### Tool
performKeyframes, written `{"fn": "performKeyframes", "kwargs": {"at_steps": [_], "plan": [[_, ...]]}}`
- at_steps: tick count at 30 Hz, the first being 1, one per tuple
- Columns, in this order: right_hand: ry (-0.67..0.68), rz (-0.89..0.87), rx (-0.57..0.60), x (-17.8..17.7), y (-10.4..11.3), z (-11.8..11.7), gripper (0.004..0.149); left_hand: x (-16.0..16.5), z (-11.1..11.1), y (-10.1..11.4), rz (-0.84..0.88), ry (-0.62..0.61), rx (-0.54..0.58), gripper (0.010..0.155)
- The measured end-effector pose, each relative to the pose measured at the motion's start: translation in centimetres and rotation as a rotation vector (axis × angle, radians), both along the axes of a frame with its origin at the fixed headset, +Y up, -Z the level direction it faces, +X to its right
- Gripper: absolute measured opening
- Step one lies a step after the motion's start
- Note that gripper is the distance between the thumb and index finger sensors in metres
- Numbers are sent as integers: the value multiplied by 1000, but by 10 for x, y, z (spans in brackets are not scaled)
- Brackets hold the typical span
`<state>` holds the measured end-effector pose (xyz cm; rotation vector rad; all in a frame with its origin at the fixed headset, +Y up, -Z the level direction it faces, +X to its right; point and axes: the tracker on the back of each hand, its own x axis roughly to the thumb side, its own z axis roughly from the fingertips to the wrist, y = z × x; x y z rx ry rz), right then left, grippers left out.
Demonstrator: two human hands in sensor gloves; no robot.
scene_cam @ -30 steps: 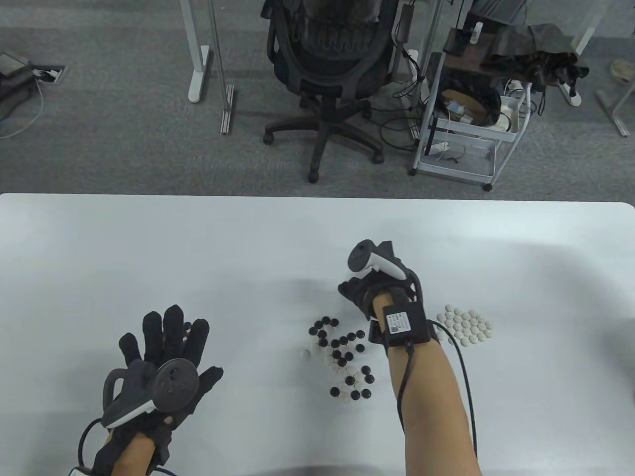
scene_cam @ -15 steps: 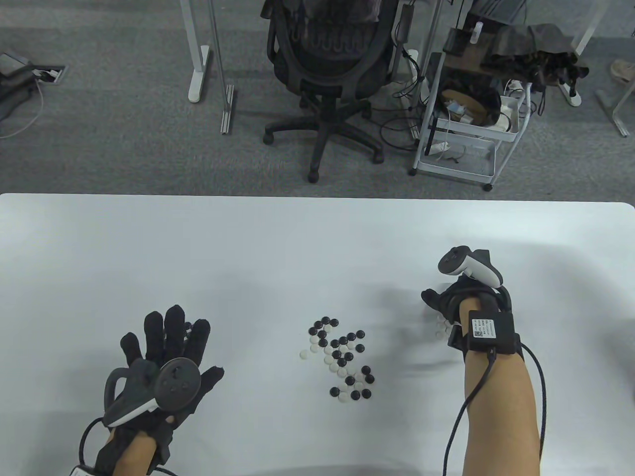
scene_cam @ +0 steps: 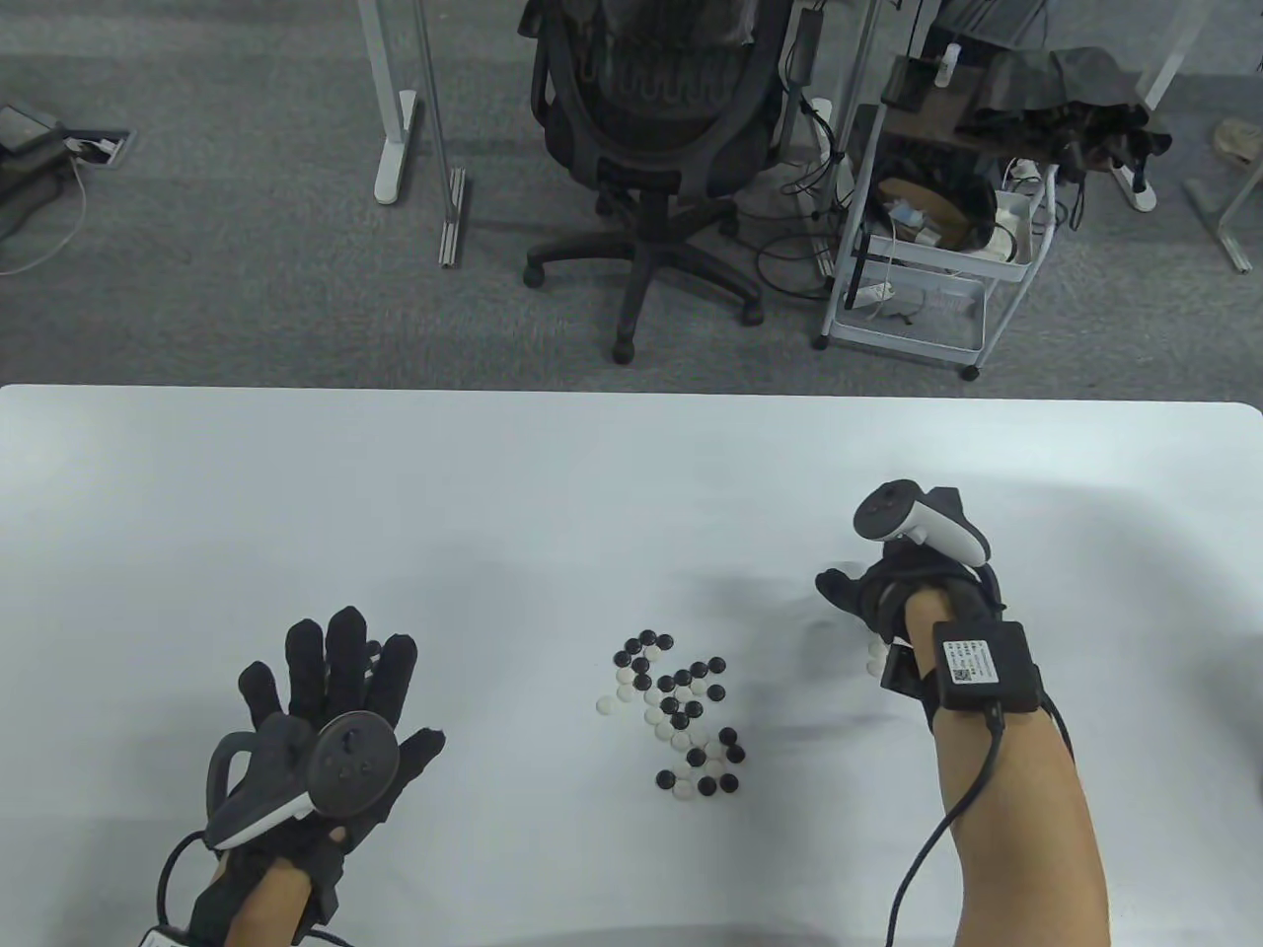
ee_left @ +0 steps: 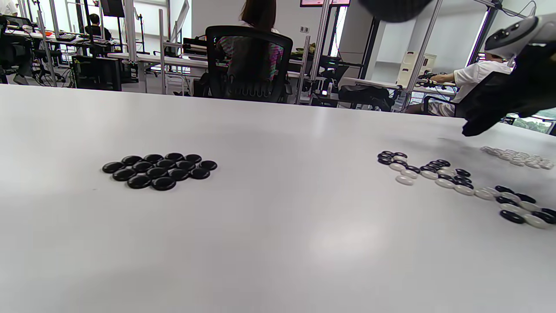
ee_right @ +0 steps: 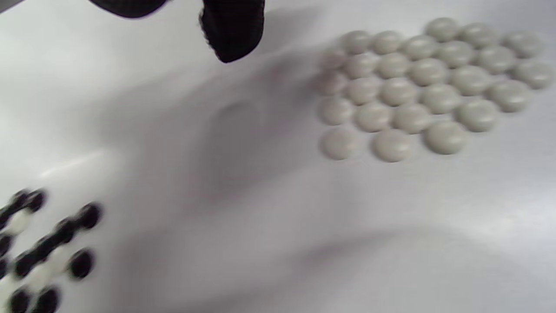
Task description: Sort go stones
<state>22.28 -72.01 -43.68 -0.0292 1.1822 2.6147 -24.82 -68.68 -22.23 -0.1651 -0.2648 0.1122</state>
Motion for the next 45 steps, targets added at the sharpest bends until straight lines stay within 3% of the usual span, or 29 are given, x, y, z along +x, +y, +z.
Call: {"fn": "performKeyframes", "kwargs": {"at_steps": [7,12,21,28,32,36,40,45], "plan": [[436,-115,-13,-115,7,43,63,0,0,0,-4,2,-10,77],[616,-143,-23,-172,-6,69,62,0,1,2,1,-1,0,77],[679,-58,-63,-211,-37,73,62,-1,3,6,17,-8,19,77],[518,-82,-1,-239,-39,33,63,0,3,5,15,-7,12,77],[345,-20,23,-221,-37,1,63,-1,3,6,17,-6,9,77],[204,33,-6,-164,-33,-19,62,-2,4,8,28,-7,18,77],[107,83,-39,-97,-28,-21,62,-2,4,8,28,-10,19,77],[-11,54,-70,-25,-29,-8,62,0,4,8,20,-18,20,77]]}}
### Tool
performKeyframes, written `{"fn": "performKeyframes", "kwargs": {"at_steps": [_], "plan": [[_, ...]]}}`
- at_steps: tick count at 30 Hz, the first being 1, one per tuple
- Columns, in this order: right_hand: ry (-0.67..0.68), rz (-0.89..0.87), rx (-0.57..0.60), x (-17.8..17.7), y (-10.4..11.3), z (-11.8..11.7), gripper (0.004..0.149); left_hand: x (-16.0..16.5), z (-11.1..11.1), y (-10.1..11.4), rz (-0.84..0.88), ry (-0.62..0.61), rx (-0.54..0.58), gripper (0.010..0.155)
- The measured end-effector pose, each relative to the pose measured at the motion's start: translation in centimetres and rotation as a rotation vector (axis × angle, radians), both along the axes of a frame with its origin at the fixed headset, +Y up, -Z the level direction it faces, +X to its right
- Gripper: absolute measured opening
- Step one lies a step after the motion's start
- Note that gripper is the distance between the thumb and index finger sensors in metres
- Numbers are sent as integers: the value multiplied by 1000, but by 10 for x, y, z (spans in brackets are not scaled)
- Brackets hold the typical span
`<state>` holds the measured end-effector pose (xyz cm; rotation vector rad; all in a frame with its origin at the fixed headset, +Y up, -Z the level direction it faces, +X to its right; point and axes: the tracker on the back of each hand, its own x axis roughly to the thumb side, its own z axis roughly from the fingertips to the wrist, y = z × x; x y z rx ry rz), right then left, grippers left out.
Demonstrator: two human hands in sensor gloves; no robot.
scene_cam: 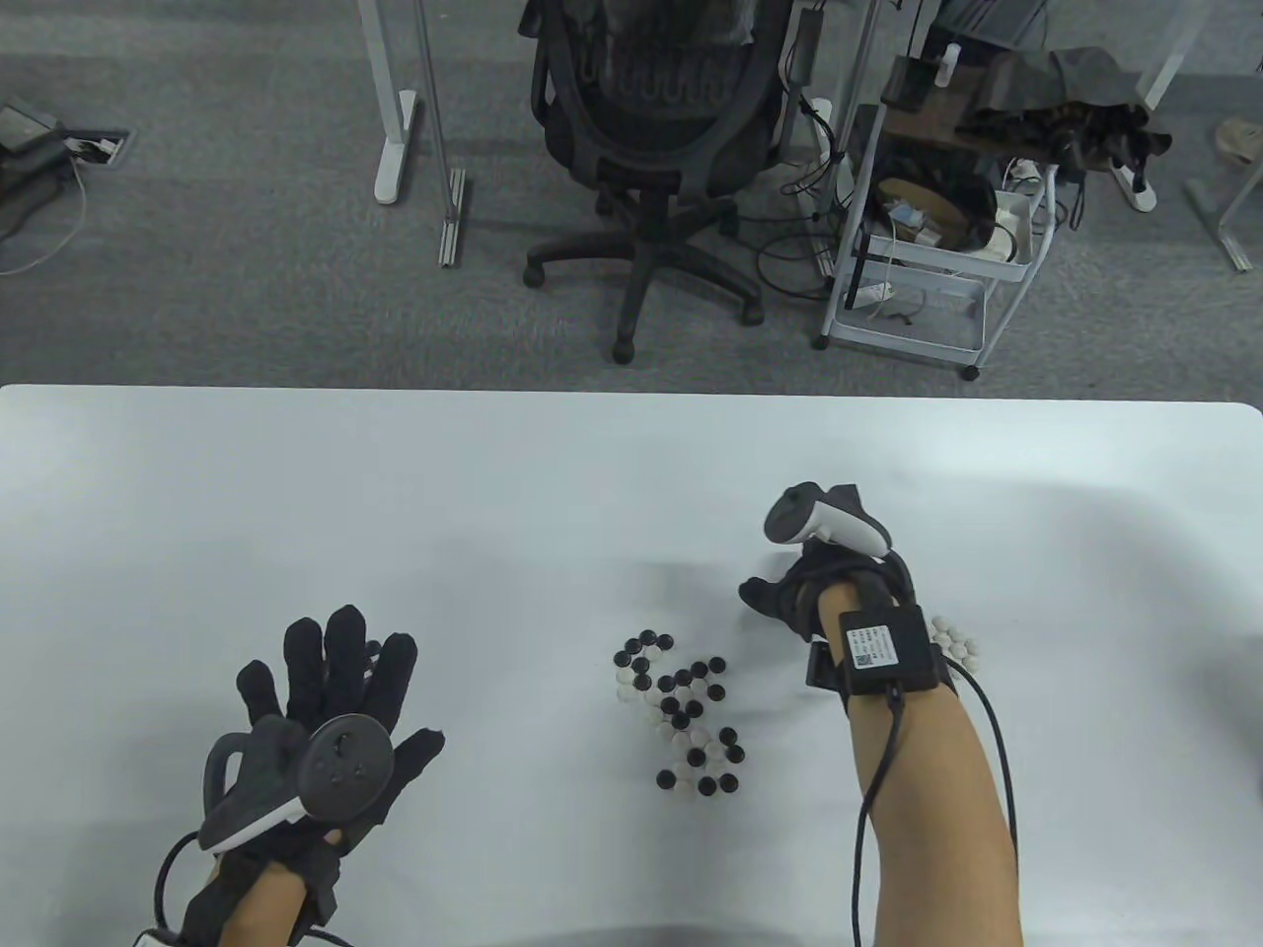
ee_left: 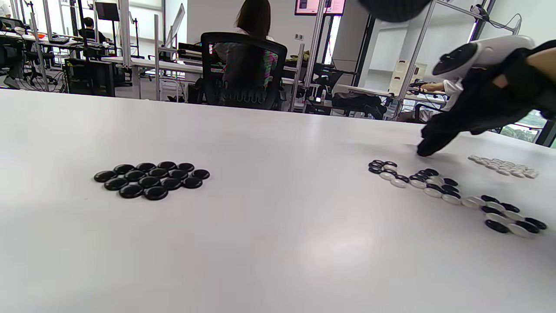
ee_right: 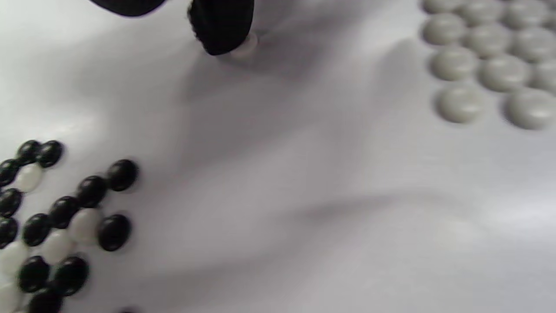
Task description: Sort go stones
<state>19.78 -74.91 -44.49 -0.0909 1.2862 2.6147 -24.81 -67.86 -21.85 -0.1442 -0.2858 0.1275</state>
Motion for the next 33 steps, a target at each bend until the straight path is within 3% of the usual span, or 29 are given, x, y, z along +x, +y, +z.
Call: {"fn": "performKeyframes", "kwargs": {"at_steps": [6,21,25,29,33], "plan": [[-51,-12,16,36,-2,15,62,3,-1,-3,-17,-3,-11,77],[-125,16,70,59,2,19,64,3,-1,-2,-13,3,-20,77],[-56,-34,107,36,18,22,64,3,0,0,-6,3,-13,77],[166,-77,113,-14,34,38,64,5,2,1,-9,-2,-7,77],[349,-141,70,-66,35,58,63,5,3,1,-8,-5,-4,77]]}}
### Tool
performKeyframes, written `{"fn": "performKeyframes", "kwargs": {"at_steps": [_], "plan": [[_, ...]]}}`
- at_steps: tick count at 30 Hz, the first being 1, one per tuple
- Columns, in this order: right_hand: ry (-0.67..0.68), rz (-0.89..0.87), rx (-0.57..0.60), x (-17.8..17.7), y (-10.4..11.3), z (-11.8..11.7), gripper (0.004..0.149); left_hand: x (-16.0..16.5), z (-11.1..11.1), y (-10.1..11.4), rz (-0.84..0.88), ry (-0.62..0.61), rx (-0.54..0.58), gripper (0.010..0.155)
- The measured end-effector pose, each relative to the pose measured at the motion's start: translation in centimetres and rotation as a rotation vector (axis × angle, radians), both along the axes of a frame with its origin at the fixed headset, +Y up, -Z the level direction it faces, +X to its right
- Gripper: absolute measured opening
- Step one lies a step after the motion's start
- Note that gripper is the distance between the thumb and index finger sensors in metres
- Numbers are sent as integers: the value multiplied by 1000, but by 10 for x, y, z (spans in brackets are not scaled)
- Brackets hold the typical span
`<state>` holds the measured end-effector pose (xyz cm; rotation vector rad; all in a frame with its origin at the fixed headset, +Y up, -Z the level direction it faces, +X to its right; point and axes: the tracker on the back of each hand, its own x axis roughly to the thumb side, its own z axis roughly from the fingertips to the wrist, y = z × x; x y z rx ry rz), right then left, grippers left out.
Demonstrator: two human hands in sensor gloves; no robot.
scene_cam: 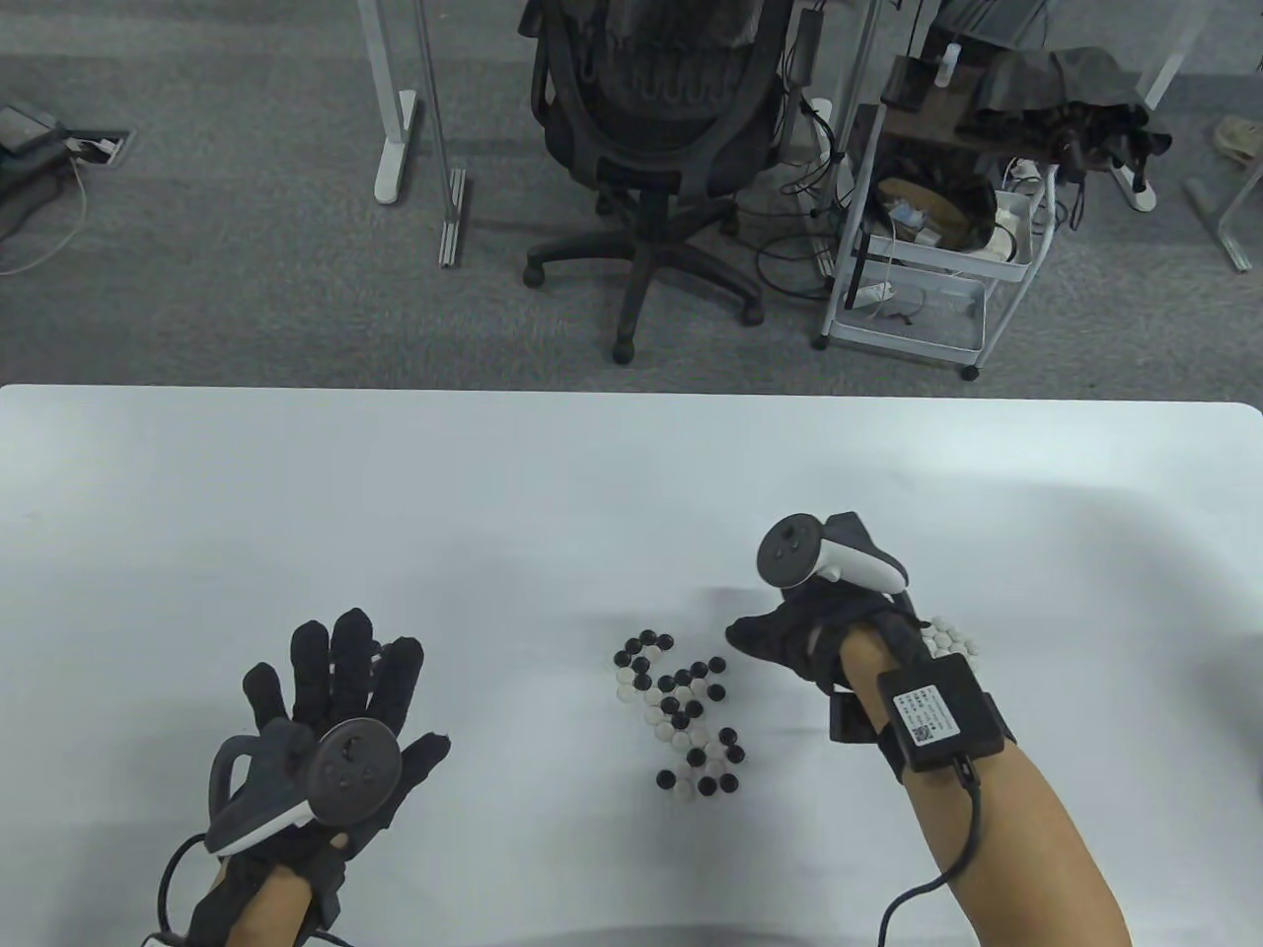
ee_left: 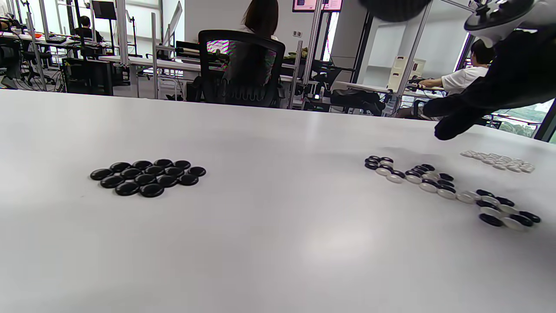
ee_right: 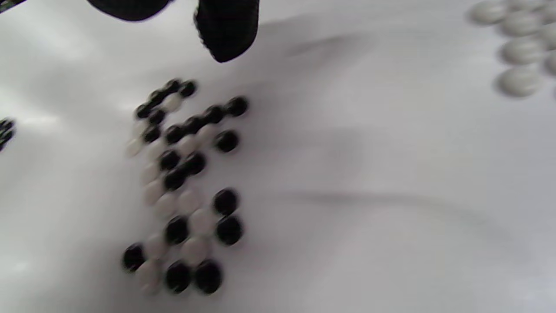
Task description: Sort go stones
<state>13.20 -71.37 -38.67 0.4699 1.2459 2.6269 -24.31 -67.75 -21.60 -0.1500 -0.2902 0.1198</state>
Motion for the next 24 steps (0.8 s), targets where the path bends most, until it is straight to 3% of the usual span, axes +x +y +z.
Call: {"fn": "performKeyframes", "kwargs": {"at_steps": [7,15,24], "plan": [[220,-5,-37,-72,-18,24,62,0,0,1,0,-1,2,77],[212,38,-52,-95,-38,16,63,-2,2,4,16,1,11,77],[242,2,-63,-132,-44,12,63,-1,1,3,7,-1,8,77]]}}
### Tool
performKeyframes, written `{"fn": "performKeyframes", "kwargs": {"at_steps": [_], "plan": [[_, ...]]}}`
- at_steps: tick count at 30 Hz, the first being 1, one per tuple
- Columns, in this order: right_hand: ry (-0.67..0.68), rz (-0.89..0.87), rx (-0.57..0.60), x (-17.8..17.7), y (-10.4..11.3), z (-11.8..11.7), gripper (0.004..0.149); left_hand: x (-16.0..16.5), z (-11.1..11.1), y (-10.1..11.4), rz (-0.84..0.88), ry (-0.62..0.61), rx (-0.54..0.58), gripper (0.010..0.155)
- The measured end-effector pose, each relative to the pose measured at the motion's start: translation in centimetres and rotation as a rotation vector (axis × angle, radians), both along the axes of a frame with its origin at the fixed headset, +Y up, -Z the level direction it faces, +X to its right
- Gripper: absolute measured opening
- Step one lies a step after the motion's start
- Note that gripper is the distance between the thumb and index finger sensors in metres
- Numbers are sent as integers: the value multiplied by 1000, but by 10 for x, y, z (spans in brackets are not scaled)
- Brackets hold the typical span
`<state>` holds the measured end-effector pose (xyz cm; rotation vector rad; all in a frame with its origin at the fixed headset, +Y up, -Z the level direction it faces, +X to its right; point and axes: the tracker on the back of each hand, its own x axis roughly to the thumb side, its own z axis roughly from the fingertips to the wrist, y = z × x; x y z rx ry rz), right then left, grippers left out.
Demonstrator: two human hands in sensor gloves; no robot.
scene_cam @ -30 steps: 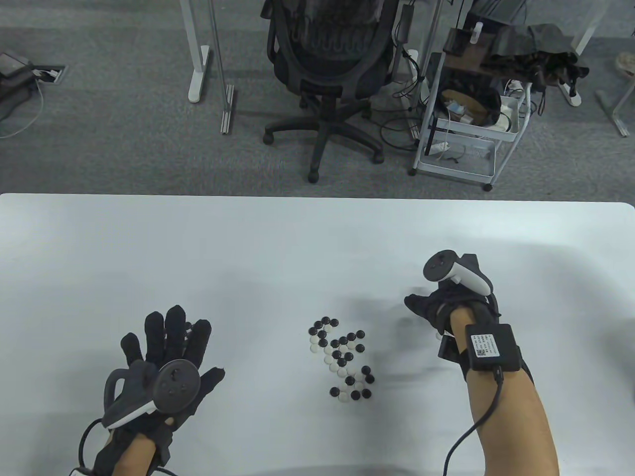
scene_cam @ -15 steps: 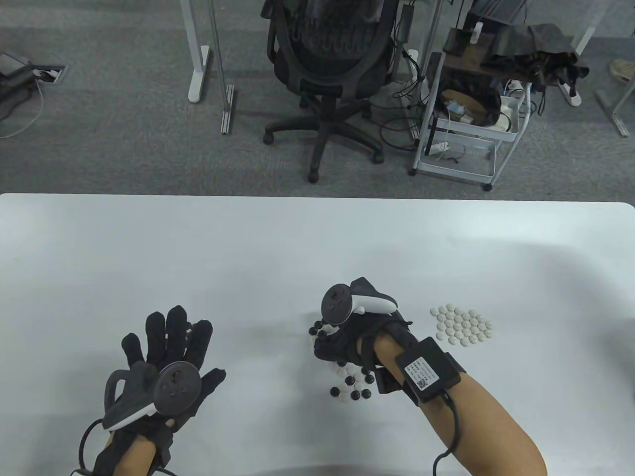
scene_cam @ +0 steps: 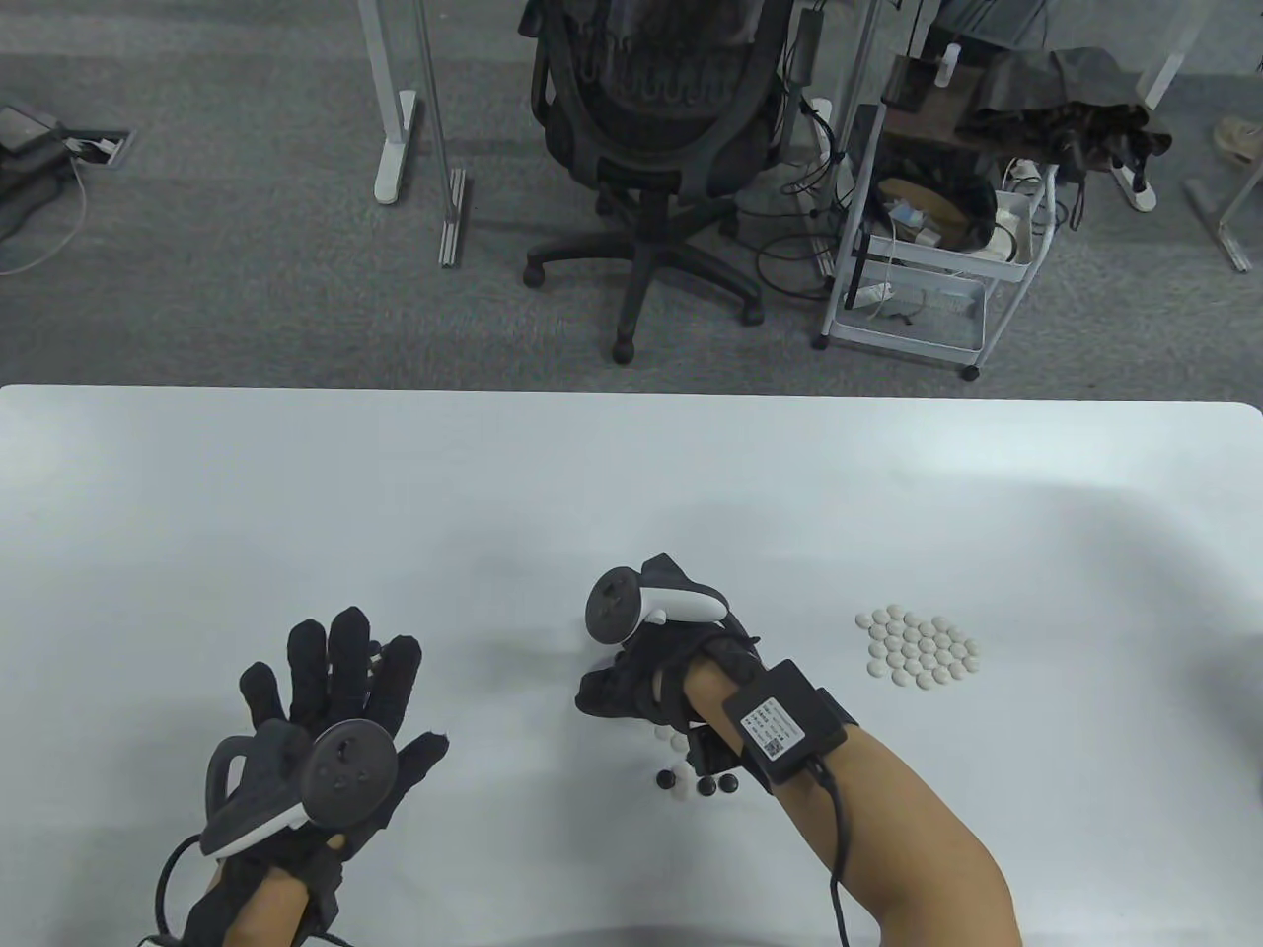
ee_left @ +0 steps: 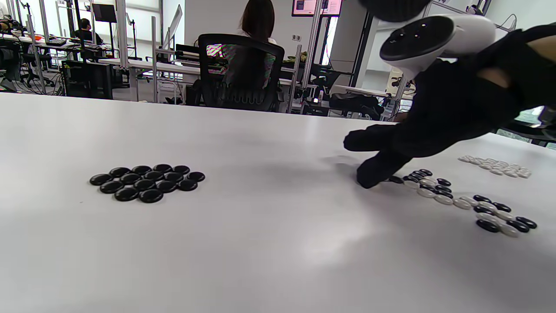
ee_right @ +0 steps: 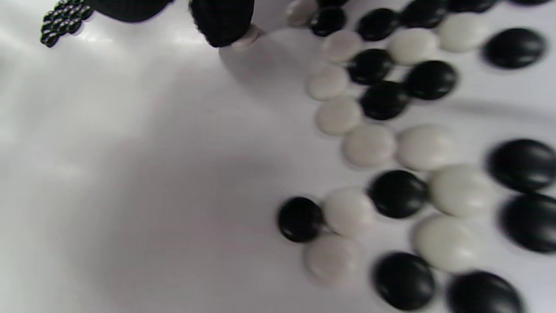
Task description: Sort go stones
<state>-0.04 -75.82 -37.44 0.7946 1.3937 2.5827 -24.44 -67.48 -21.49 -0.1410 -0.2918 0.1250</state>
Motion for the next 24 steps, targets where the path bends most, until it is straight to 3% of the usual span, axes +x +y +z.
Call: {"fn": "performKeyframes", "kwargs": {"at_steps": [6,9,12,18,24], "plan": [[-114,-29,80,-20,-3,-35,61,-2,0,-1,9,12,-11,77],[-229,-14,91,2,-2,-57,61,-2,-1,-2,11,17,-15,77],[-318,66,114,51,5,-72,60,-2,-1,-2,7,16,-21,77],[-391,171,77,149,10,-63,60,0,-2,-3,-4,8,-18,77],[-432,193,92,203,10,-44,60,1,-2,-4,-13,4,-25,77]]}}
